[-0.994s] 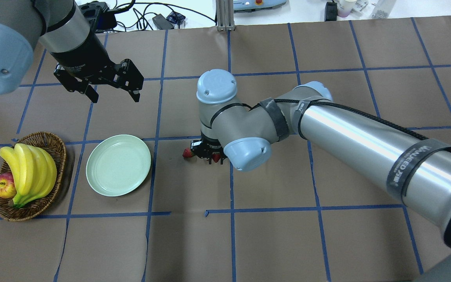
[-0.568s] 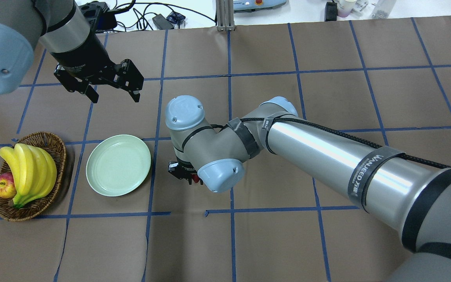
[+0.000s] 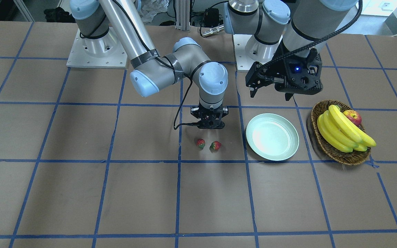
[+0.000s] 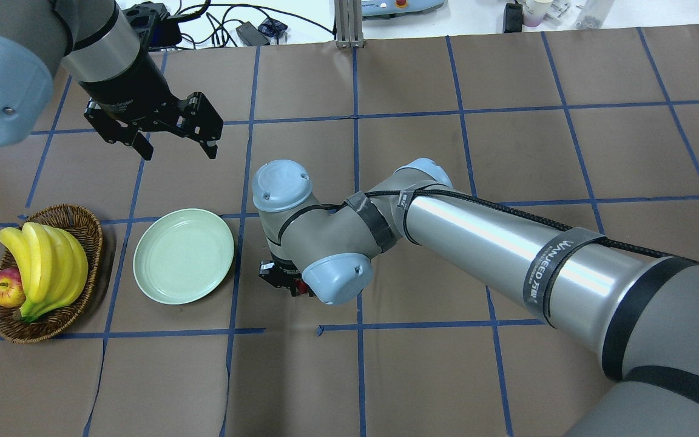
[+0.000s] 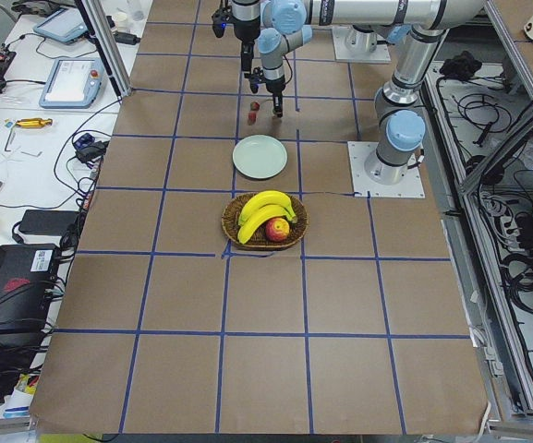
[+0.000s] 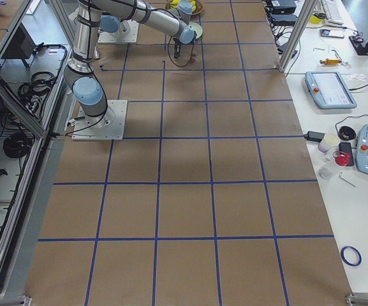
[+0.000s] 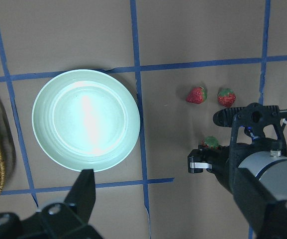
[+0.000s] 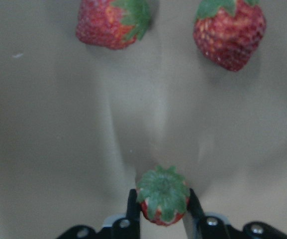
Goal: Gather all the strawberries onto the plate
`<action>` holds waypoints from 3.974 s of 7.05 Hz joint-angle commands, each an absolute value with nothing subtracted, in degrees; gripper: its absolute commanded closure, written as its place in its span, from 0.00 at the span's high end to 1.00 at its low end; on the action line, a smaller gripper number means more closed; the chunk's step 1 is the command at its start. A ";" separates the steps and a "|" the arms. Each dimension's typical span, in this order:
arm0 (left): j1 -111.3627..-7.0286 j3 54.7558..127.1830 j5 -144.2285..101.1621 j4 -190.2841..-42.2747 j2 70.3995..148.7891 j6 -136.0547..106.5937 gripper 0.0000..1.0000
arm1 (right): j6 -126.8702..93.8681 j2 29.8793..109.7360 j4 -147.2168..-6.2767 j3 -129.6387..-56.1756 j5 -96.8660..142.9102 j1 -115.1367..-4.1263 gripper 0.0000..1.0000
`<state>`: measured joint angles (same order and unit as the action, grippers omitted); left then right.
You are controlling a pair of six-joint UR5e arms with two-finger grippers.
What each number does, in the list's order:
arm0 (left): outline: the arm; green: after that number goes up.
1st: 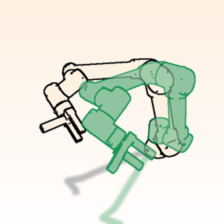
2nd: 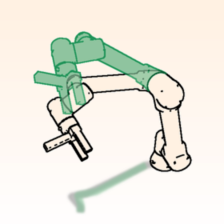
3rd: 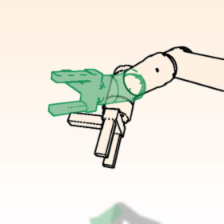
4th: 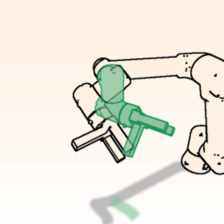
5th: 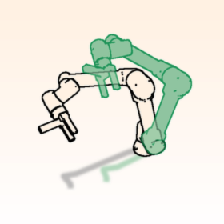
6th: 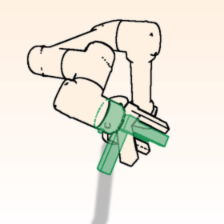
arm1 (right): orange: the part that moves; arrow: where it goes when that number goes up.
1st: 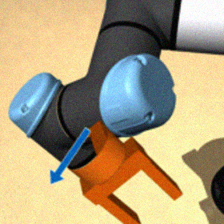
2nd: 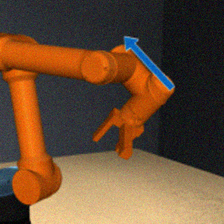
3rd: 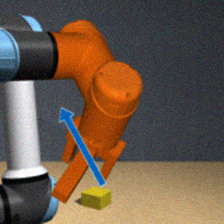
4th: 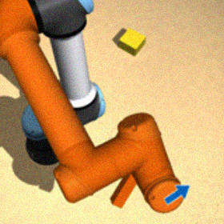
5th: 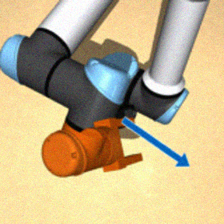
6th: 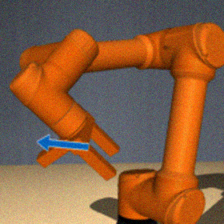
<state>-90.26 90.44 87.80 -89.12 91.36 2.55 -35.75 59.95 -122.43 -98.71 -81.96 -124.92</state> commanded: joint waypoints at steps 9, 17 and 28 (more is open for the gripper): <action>-90.26 90.35 87.89 -89.12 91.14 2.64 1.00 | -25.71 78.54 -105.95 -96.42 -90.44 -106.48 1.00; -91.93 91.76 88.59 -88.33 91.93 1.50 1.00 | -14.58 86.45 -87.36 -86.17 -92.90 -90.62 0.99; -92.02 91.76 88.59 -88.33 92.02 1.58 1.00 | -0.53 89.91 -89.12 -88.07 -92.11 -87.01 1.00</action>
<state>-92.02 91.76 88.59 -88.33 91.82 1.54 -0.57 89.71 -89.27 -88.11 -92.17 -86.86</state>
